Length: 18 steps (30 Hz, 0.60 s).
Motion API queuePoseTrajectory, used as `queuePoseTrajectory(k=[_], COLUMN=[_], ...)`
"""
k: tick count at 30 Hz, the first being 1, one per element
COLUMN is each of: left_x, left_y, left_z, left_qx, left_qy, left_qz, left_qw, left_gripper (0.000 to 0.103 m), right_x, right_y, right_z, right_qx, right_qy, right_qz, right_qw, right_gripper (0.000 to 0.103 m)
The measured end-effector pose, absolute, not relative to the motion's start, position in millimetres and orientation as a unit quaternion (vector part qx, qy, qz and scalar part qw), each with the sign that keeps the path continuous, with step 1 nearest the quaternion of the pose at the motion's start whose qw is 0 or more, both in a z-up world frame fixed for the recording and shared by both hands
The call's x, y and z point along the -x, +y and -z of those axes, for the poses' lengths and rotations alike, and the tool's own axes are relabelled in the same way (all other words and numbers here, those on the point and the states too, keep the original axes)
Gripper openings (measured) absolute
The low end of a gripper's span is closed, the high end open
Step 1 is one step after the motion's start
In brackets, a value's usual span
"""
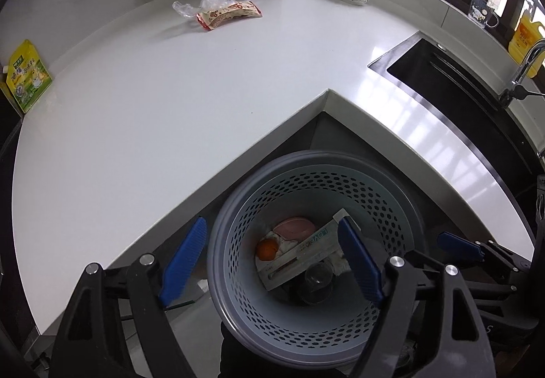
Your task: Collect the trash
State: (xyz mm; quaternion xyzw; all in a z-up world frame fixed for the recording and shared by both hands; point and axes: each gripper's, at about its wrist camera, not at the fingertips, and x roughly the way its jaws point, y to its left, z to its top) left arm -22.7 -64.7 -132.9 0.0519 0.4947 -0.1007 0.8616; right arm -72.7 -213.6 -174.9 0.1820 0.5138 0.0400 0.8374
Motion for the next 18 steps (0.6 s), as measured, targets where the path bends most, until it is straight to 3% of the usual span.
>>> queuePoseTrajectory(k=[8, 10, 18], left_x=[33, 34, 45], left_y=[-61, -59, -59], left_z=[126, 121, 86], left_qx=[-0.063, -0.064, -0.07], left_qy=[0.499, 0.499, 0.464], left_qz=[0.094, 0.092, 0.095], left_qw=[0.859, 0.859, 0.878], left_gripper=[0.082, 0.087, 0.096], right_x=[82, 86, 101], right_y=[-210, -209, -210], right_z=[163, 154, 115], right_qx=[-0.172, -0.159, -0.138], right_qy=[0.518, 0.508, 0.448], right_qz=[-0.026, -0.02, -0.016], right_qw=[0.837, 0.846, 0.883], right_gripper=[0.069, 0.069, 0.078])
